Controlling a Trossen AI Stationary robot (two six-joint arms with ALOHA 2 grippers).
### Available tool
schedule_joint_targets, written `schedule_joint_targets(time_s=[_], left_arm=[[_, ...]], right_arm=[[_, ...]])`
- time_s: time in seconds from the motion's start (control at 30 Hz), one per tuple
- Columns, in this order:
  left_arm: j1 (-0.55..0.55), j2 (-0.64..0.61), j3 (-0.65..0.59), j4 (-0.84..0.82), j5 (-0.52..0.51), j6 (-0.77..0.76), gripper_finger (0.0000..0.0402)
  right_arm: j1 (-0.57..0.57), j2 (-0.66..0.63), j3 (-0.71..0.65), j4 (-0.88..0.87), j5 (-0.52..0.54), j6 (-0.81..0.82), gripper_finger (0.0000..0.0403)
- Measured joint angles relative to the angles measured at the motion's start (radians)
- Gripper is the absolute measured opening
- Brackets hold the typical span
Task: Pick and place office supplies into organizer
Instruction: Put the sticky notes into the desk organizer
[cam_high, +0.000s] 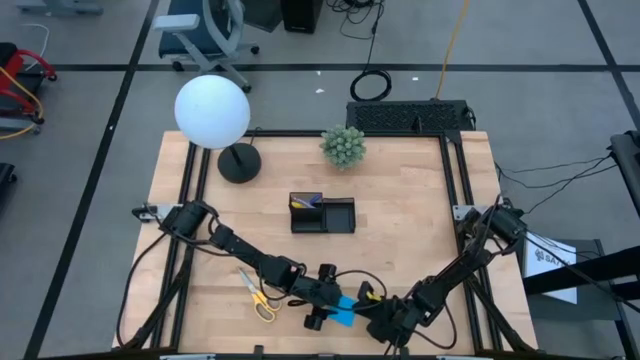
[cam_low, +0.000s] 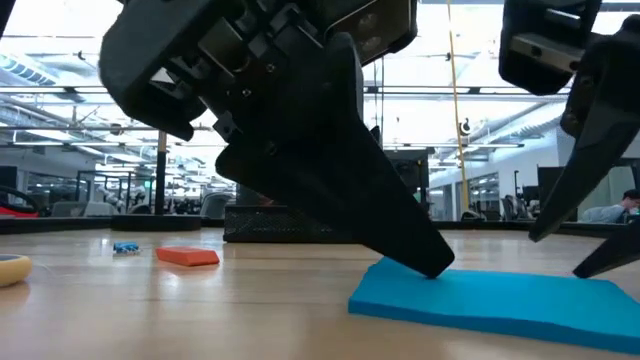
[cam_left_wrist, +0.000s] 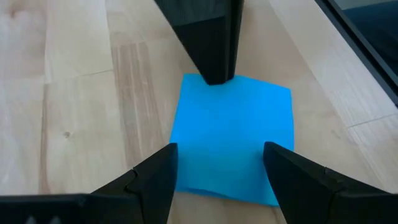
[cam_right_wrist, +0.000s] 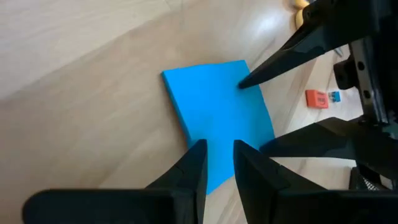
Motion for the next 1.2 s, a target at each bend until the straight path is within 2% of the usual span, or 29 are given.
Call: schedule_joint_targets(time_s=[0.33, 0.7, 1.03, 1.2], left_arm=[[0.0, 0.0, -0.003, -0.001, -0.005, 0.001, 0.0243], [0.006, -0.001, -0.166, 0.272, -0.003, -0.057, 0.0243], [0.009, -0.001, -0.17, 0.277, -0.003, -0.06, 0.0243], [0.009, -0.001, -0.17, 0.277, 0.0, -0.047, 0.0243]], right_arm=[[0.036, -0.024, 0.005, 0.02, 0.039, -0.004, 0.0071], [0.009, -0.005, 0.006, 0.017, 0.01, 0.03, 0.0071], [0.003, 0.026, 0.01, 0.033, -0.014, 0.03, 0.0071], [0.015, 0.029, 0.009, -0.045, -0.005, 0.03, 0.0071]])
